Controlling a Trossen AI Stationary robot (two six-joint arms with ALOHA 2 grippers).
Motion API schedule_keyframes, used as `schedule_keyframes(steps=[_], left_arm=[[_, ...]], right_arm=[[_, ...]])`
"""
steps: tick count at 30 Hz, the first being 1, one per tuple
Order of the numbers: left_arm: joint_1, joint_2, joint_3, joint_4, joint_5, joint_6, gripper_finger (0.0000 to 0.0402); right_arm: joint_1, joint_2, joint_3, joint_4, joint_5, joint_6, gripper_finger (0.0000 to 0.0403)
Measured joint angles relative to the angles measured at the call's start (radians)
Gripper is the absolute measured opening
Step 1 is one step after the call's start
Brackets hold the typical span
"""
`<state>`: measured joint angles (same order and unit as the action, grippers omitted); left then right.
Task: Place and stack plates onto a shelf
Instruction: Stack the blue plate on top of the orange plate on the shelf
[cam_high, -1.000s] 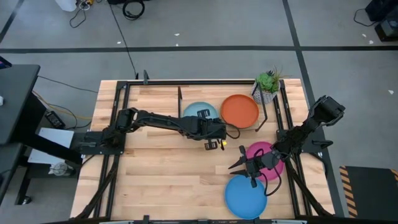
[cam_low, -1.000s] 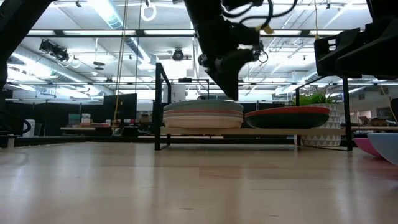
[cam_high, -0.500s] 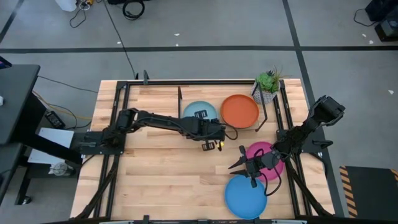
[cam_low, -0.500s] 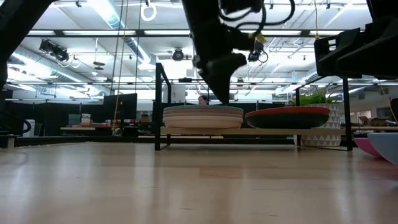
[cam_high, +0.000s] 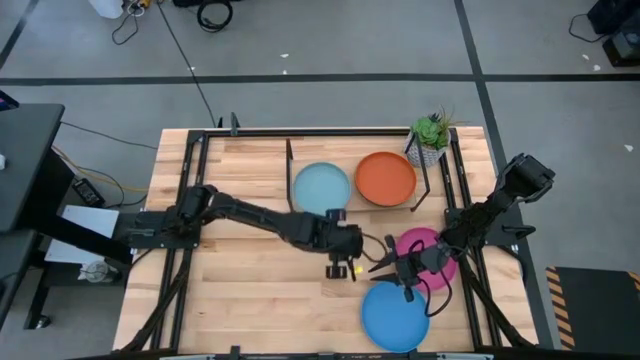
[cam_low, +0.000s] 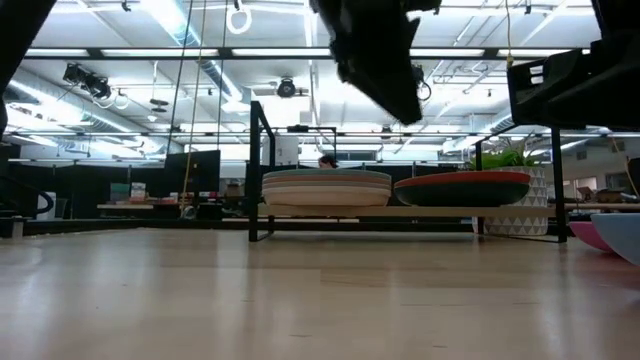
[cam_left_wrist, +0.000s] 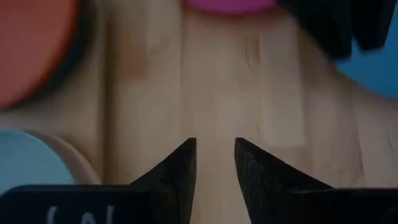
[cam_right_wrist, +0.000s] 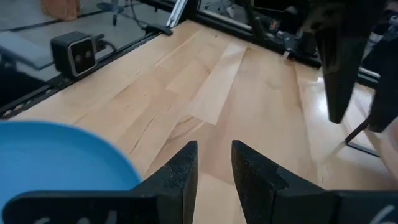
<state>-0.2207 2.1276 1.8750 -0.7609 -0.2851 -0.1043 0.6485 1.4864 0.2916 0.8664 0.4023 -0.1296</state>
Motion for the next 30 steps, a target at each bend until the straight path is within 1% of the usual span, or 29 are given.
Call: schedule_keyframes(steps=[2, 4, 7, 9, 11, 13, 18, 21, 23, 25, 26, 30], left_arm=[[-0.026, 0.0, -0.027, 0.001, 0.001, -0.016, 0.0116], [-0.06, 0.0, -0.052, 0.017, 0.038, 0.005, 0.0116], [-0.119, 0.011, -0.096, 0.103, 0.082, 0.064, 0.0116], [-0.155, 0.018, -0.119, 0.152, 0.089, 0.112, 0.0116], [-0.177, 0.022, -0.141, 0.228, 0.084, 0.159, 0.0116], [-0.192, 0.026, -0.162, 0.265, 0.06, 0.176, 0.0116], [-0.217, 0.026, -0.199, 0.273, 0.003, 0.12, 0.0116], [-0.247, 0.026, -0.253, 0.297, -0.033, 0.18, 0.0114], [-0.267, 0.012, -0.307, 0.328, -0.059, 0.22, 0.0104], [-0.279, -0.024, -0.373, 0.357, -0.062, 0.227, 0.0089], [-0.285, -0.053, -0.412, 0.382, -0.063, 0.226, 0.0081], [-0.303, -0.181, -0.575, 0.526, -0.079, 0.229, 0.0047]], right_arm=[[0.013, 0.0, 0.0, -0.016, 0.0, -0.001, 0.0104], [0.03, 0.0, 0.0, -0.03, 0.009, -0.007, 0.0104], [0.055, 0.0, 0.0, -0.031, 0.093, -0.032, 0.0104], [0.063, 0.0, 0.0, -0.03, 0.148, -0.042, 0.0104], [0.069, 0.0, 0.0, -0.031, 0.176, -0.046, 0.0104], [0.07, 0.0, 0.0, -0.03, 0.177, -0.048, 0.0104], [0.065, 0.0, 0.0, -0.024, 0.178, -0.048, 0.0104], [0.045, 0.0, 0.001, 0.04, 0.18, 0.025, 0.0103], [0.032, 0.0, 0.02, 0.052, 0.183, 0.066, 0.0099], [0.025, 0.0, 0.06, 0.004, 0.176, 0.091, 0.0093], [0.024, 0.0, 0.086, -0.049, 0.167, 0.103, 0.0091], [0.023, 0.0, 0.232, -0.355, 0.132, 0.2, 0.0086]])
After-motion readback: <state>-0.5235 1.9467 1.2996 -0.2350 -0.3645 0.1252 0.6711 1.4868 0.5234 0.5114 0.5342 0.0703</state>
